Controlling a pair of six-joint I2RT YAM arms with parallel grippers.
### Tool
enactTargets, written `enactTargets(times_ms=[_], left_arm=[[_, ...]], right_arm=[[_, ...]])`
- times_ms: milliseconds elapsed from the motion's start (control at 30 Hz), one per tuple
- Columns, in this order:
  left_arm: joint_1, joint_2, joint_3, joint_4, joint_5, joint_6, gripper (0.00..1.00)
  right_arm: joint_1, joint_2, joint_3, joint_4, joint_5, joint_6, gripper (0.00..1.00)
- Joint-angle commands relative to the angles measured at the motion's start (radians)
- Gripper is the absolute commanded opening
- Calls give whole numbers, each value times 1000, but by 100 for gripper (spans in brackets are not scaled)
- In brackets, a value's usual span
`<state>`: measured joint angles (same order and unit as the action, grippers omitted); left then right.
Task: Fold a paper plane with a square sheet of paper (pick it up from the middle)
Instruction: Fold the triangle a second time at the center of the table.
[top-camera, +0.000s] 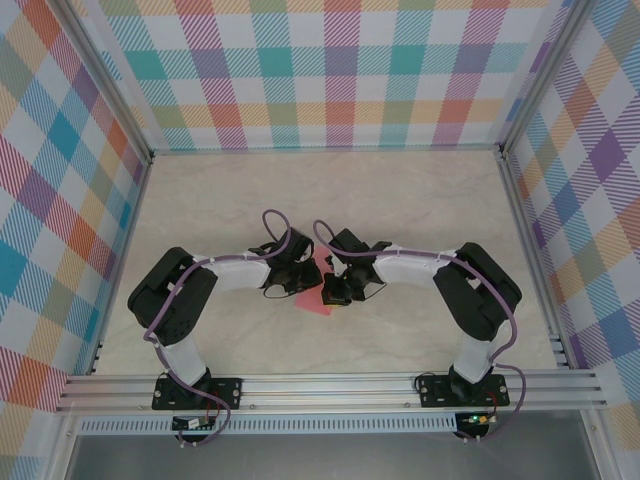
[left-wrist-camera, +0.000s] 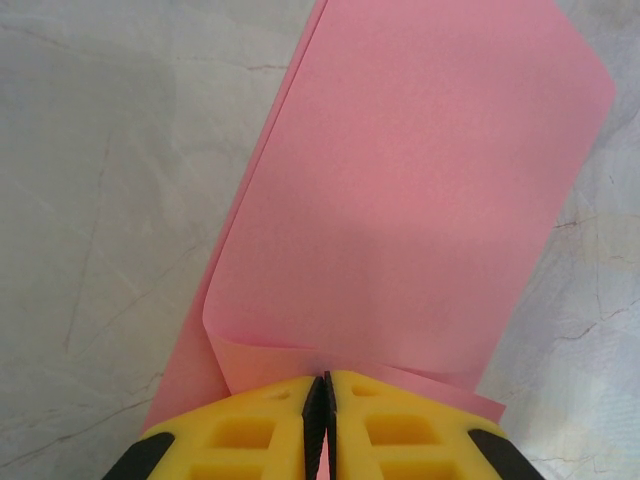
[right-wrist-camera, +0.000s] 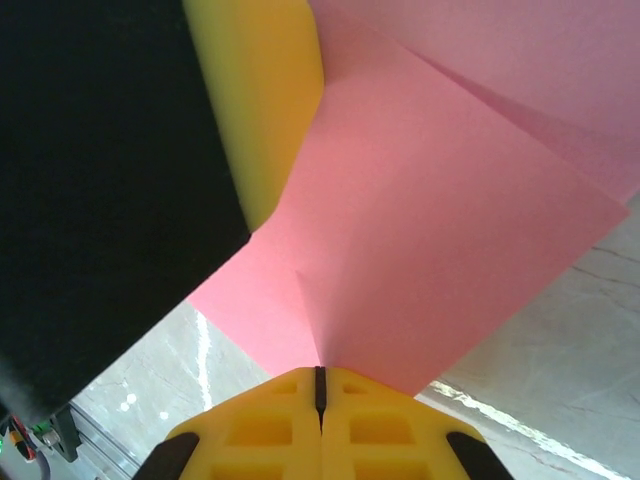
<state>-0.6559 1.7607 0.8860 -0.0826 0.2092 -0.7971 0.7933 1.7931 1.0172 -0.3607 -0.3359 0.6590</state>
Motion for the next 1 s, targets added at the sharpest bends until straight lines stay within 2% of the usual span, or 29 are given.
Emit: enactTargets(times_ms=[0, 333, 667, 967], left_arm=[[6, 85, -56, -91, -56, -14, 14], [6, 86, -58, -92, -61, -21, 14], [6, 83, -70, -73, -46, -38, 13], [6, 85, -81, -63, -44, -50, 13]], right_arm=[[7, 21, 12, -30, 16, 7, 4], [7, 30, 9, -45, 28, -1, 4], [19, -49, 6, -10, -9, 13, 5], [43, -14, 0, -9, 0, 36, 5]])
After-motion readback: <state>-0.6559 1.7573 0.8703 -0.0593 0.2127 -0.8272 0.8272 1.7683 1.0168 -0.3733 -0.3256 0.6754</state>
